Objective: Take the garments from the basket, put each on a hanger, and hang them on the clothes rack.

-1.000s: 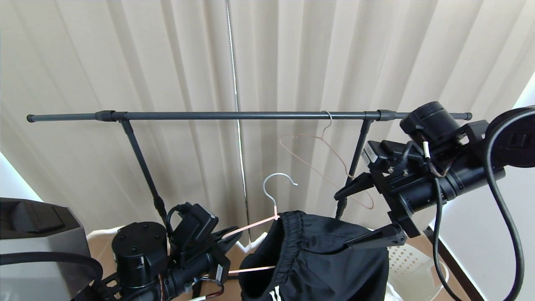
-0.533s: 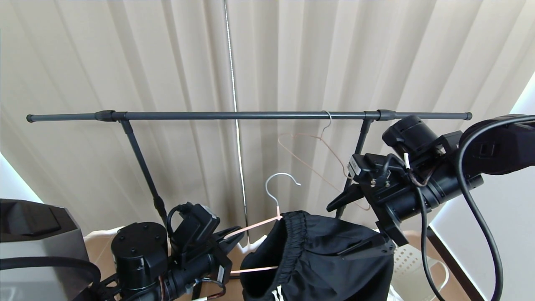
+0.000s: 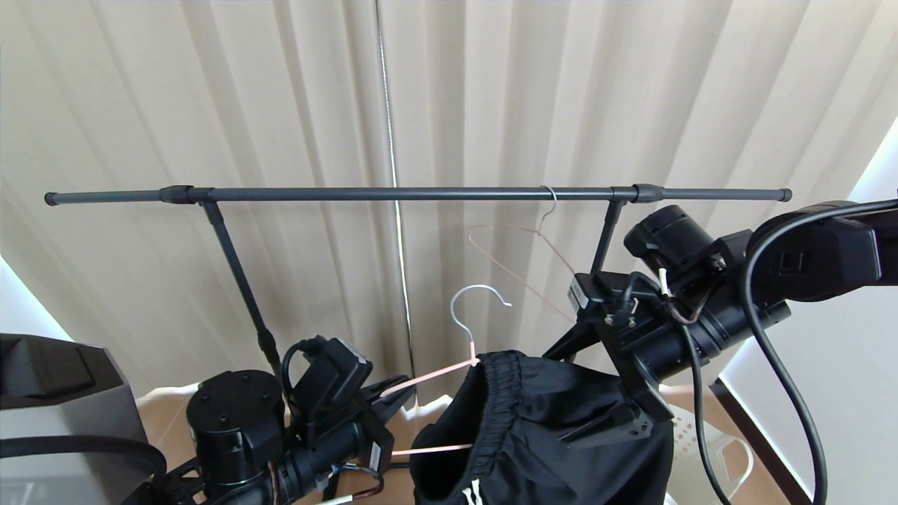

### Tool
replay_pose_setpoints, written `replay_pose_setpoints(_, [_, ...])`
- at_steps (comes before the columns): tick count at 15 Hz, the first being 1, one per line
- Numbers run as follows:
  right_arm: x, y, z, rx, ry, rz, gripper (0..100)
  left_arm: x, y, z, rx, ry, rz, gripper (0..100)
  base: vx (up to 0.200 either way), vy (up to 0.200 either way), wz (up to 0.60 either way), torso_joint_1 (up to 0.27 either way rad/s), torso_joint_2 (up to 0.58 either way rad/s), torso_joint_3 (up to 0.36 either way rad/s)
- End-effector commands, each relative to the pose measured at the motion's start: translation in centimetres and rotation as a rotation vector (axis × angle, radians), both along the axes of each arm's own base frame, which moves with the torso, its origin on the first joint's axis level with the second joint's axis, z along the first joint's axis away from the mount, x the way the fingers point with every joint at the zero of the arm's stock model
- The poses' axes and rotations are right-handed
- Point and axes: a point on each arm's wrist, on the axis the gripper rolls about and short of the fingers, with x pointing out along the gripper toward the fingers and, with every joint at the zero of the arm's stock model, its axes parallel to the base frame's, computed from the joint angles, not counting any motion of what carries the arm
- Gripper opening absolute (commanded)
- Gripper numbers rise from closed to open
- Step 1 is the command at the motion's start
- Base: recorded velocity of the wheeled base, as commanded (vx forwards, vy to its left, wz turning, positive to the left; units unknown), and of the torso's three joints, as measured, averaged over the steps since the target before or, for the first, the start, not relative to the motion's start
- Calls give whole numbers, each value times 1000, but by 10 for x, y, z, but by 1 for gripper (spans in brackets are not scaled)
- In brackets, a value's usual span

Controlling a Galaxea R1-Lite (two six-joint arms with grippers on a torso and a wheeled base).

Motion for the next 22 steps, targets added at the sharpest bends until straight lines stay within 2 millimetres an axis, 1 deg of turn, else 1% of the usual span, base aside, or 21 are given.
replay_pose_setpoints(1, [0, 3, -4, -8, 11, 6, 100, 0, 0, 2, -7, -8, 0, 0, 0, 0, 0, 0, 0, 0])
replay_pose_setpoints(2, [0, 5, -4, -17, 5, 9, 100, -1, 0, 3, -9, -8, -3, 0, 0, 0, 0, 0, 0, 0])
replay_pose_setpoints(19, [2, 6, -1, -3, -29, 9, 100, -2, -1, 5, -18, -13, -5, 0, 0, 0, 0, 0, 0, 0])
replay_pose_setpoints(20, [2, 5, 0, -2, -30, 7, 0, -2, -1, 6, -19, -14, -5, 0, 0, 0, 0, 0, 0, 0])
replay_pose_setpoints(22, [3, 5, 1, 1, -35, 6, 0, -3, -1, 6, -20, -15, -7, 0, 0, 0, 0, 0, 0, 0])
